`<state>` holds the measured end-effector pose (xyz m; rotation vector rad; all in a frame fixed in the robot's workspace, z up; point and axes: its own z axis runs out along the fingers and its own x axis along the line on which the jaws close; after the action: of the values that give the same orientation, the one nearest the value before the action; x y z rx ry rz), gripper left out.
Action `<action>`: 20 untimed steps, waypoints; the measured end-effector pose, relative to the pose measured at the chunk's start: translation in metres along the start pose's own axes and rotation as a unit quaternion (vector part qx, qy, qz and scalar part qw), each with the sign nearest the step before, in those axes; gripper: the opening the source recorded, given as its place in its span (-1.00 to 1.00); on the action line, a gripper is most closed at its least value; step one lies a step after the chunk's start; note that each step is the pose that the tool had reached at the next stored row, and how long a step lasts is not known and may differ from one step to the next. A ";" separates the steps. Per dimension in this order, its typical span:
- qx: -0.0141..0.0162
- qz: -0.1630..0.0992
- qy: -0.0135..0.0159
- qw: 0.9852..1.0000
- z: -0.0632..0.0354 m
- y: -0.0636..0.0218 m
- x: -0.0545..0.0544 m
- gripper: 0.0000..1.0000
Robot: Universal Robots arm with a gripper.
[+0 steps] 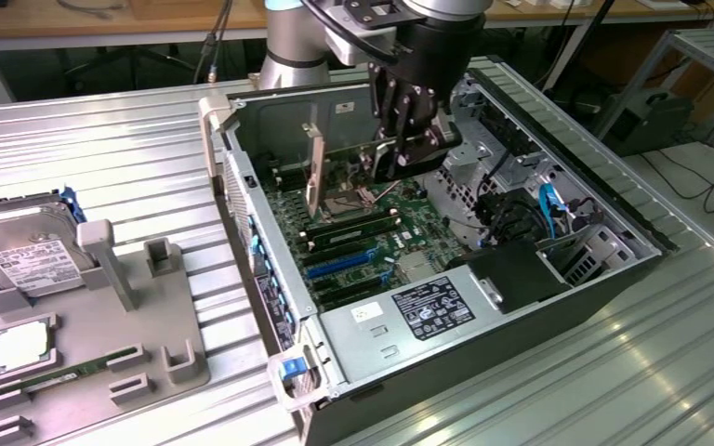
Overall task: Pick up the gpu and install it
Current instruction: 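Insert the gpu into the slot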
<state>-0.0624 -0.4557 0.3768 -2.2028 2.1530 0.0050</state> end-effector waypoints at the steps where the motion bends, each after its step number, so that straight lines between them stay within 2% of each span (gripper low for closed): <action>1: 0.000 0.000 0.000 1.000 0.0004 0.0000 0.000 -0.44; 20: 0.000 0.003 0.000 1.000 0.0081 0.0004 0.000 -0.44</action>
<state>-0.0624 -0.4558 0.3687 -2.1959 2.1601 0.0046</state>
